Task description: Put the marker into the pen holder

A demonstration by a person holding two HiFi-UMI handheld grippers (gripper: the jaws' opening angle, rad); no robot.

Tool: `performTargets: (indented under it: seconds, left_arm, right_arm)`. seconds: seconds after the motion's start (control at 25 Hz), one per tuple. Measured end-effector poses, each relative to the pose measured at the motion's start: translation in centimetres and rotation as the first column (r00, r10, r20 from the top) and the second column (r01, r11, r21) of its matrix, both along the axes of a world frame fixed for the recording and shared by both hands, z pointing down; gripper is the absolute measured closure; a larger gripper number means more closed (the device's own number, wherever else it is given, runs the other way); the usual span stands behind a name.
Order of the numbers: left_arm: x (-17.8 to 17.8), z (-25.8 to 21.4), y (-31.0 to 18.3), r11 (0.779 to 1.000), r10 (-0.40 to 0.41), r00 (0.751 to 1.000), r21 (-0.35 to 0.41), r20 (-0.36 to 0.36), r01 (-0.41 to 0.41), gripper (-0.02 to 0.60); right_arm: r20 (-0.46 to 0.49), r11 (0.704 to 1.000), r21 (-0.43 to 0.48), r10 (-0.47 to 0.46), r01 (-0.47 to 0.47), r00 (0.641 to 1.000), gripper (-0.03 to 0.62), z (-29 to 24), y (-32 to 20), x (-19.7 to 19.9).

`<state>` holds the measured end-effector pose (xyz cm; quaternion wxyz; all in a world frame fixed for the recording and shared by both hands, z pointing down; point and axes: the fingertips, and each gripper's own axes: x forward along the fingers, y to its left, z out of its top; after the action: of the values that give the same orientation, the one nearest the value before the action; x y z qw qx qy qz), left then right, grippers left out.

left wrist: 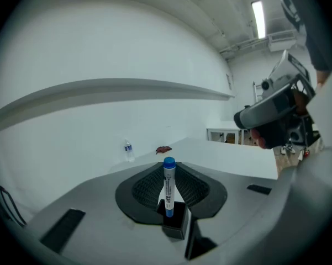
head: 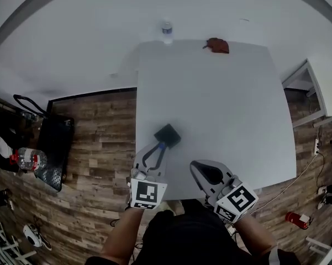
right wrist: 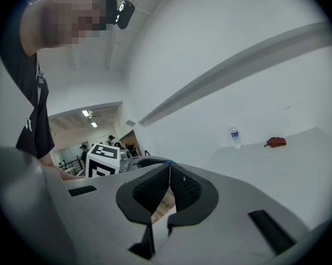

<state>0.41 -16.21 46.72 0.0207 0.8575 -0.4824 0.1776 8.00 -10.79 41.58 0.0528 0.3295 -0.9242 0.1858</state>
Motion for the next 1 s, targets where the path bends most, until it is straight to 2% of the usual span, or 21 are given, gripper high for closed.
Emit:
performTargets:
  seconds: [0.32, 0.72, 0.84, 1.0]
  left_arm:
    - [1.3, 8.6, -3.5, 0.995, 0.052, 0.980, -0.097, 0.194, -0.033, 0.517]
    - [1.7, 15.7, -4.4, 0.980, 0.119, 0.931, -0.192, 0.346, -0.054, 0.516]
    - [2.3, 16.9, -4.1, 0.974, 0.150, 0.916, -0.217, 0.373, -0.071, 0.515]
    - [2.6, 16.7, -3.8, 0.969, 0.169, 0.916, -0.231, 0.363, -0.088, 0.488]
  right_arm:
    - [-0.019, 0.993, -0.114, 0.015, -0.017, 1.000, 0.577, 3.4, -2.2, 0.2]
    - [-0.035, 0.986, -0.162, 0.040, -0.045, 0.999, 0.577, 5.7, -3.4, 1.3]
    - [-0.040, 0.985, -0.168, 0.041, -0.047, 0.998, 0.577, 6.1, -3.3, 1.6]
    - [-0.036, 0.984, -0.169, 0.045, -0.050, 0.998, 0.577, 6.0, -3.7, 1.5]
